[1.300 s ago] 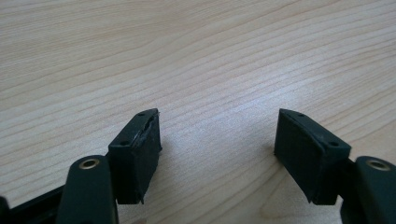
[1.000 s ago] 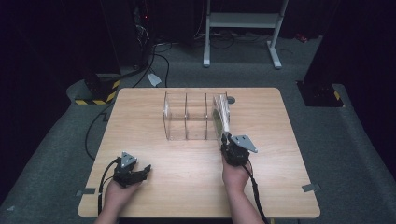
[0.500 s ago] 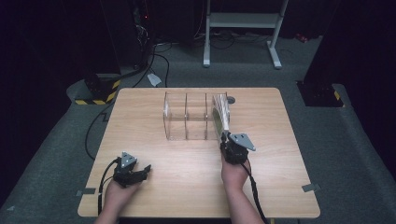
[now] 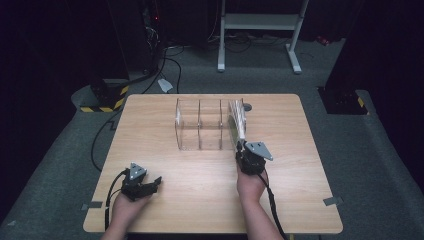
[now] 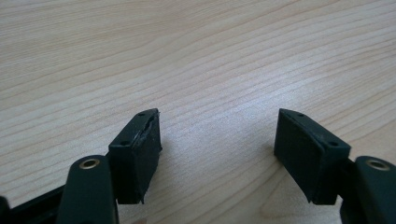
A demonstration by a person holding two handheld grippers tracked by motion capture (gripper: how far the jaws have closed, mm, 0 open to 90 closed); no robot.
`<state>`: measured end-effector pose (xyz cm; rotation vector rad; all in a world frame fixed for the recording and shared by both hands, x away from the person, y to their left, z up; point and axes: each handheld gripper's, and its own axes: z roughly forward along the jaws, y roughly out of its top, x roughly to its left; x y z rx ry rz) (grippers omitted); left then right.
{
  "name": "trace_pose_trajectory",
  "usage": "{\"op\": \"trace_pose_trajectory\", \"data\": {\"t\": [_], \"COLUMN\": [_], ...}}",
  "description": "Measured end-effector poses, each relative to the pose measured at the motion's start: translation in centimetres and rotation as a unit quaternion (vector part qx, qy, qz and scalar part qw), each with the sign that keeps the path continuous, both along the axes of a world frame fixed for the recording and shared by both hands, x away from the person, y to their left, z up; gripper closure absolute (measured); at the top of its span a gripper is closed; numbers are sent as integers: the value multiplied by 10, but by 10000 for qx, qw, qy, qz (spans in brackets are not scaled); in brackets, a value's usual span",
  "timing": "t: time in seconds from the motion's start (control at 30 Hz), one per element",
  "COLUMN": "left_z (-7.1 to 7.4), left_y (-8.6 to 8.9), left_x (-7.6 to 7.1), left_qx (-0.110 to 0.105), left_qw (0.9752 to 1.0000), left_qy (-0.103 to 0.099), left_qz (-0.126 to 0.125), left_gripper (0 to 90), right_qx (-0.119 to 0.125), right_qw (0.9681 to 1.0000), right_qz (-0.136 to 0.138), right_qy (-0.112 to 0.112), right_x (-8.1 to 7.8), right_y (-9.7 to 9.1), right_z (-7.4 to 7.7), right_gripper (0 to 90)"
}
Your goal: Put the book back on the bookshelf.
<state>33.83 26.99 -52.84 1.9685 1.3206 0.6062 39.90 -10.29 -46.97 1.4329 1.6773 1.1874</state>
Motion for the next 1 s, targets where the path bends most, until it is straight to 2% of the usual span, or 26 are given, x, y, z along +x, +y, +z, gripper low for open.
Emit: {"op": "trace_pose_trajectory", "data": {"t": [0.5,0.7,0.83,1.0], "left_z": [0,0,0,0], "left_y": [0,0,0,0], "left_x": [0,0,0,0], "left_qx": [1,-1,-2,3], "left_qw": [10000,10000,10000,10000], "left_qy": [1,0,-1,-2], "left_qz": [-3,-5,-3,-5], "left_gripper": [317,317,317,317], "right_qx": [-20,-53,-11,-98], "right_qw": [10000,9997,9991,9974], "right_qz": [39,227,430,709], "right_qy": [-2,-69,-6,62], "right_x": [3,-2,-7,-15], "right_y": [-2,-3,-7,-21], "right_z": [0,4,6,5], "right_gripper": [714,602,471,349]}}
